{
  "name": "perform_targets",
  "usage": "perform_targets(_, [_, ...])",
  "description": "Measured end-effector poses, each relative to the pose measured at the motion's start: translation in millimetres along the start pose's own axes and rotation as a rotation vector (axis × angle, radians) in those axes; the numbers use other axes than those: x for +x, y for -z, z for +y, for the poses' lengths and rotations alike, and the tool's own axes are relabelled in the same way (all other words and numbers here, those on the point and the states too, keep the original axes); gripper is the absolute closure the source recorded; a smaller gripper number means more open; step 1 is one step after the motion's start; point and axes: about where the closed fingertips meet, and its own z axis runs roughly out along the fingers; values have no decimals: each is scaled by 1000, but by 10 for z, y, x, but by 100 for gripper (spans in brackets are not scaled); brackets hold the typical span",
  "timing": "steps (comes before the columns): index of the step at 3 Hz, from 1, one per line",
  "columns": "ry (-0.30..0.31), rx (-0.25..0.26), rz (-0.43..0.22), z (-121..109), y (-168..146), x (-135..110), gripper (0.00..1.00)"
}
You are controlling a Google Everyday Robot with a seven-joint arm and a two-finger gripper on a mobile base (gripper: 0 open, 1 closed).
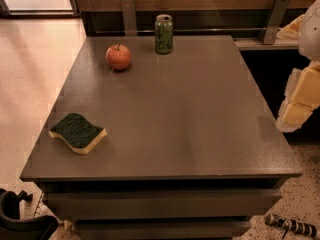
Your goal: Pick sponge
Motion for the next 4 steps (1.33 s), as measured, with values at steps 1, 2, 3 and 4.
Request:
perform_targets(1, [-1, 5, -10, -3, 10, -10, 0])
perform_targets(2, [13, -20, -149, 30, -219, -188, 0])
perform_targets(3, [55, -62, -359, 138, -639, -501, 0])
perform_targets(4, [76, -108, -568, 344, -942, -961, 0])
